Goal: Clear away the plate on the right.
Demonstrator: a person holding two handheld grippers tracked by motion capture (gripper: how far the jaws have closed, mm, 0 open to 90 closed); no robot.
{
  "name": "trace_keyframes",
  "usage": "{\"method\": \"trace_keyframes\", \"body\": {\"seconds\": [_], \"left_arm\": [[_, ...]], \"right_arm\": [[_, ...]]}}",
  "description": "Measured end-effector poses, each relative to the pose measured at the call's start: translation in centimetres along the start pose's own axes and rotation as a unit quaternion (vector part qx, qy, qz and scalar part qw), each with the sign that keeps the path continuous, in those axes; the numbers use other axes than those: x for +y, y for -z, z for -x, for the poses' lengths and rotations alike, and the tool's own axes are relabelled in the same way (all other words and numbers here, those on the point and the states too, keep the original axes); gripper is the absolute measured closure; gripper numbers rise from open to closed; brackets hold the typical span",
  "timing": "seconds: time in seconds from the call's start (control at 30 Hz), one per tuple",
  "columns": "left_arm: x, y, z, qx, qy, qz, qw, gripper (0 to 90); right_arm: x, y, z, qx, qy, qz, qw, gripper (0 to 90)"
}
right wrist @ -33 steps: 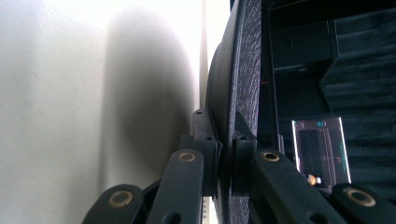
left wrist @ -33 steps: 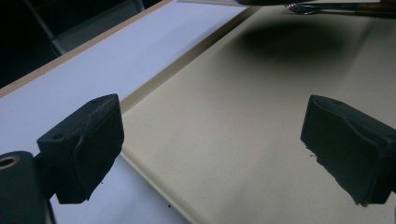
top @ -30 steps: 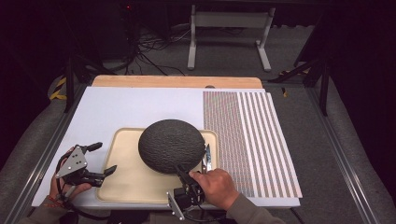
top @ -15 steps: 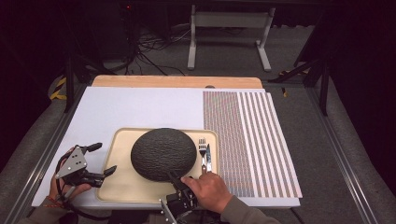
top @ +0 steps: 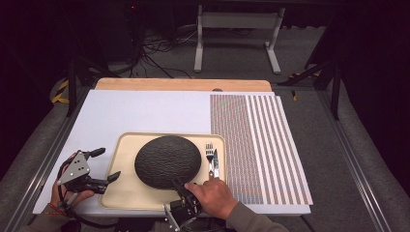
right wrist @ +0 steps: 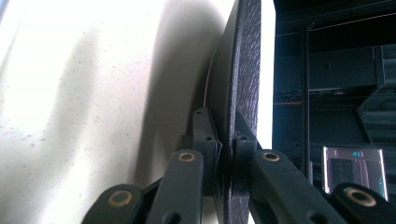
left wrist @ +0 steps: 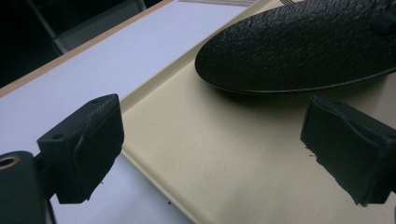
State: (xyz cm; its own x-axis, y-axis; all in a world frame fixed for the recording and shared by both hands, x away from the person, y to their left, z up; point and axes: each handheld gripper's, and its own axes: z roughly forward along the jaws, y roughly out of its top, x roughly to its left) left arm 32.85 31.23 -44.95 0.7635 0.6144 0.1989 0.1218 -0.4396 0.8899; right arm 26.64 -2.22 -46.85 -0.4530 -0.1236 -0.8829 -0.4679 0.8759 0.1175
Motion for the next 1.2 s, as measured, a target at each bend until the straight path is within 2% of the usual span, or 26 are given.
{"method": "trace_keyframes", "body": {"seconds": [0.23, 0.47, 0.7, 0.97, 1.2], "left_arm": [[0.0, -0.1, 0.0, 0.0, 0.001, -0.003, 1.0, 7.0], [0.0, -0.2, -0.1, 0.001, -0.002, -0.006, 1.0, 7.0], [0.0, -0.5, -0.2, -0.001, -0.001, -0.011, 0.9999, 7.0], [-0.1, -0.5, -0.2, -0.001, 0.001, -0.013, 0.9999, 7.0], [-0.1, -0.5, -0.1, -0.002, 0.0, -0.013, 0.9999, 7.0]], "right_arm": [[-0.5, -0.1, -0.3, 0.002, 0.013, 0.001, 0.9999, 85.4], [-0.9, 0.1, -0.4, 0.006, 0.006, 0.0, 1.0, 84.6], [-1.8, 0.2, -0.2, 0.016, -0.016, 0.006, 0.9997, 82.4], [-2.1, 0.2, -0.5, 0.03, -0.02, 0.007, 0.9993, 78.9], [-2.4, 0.3, -0.5, 0.05, -0.03, 0.013, 0.9982, 69.2]]}}
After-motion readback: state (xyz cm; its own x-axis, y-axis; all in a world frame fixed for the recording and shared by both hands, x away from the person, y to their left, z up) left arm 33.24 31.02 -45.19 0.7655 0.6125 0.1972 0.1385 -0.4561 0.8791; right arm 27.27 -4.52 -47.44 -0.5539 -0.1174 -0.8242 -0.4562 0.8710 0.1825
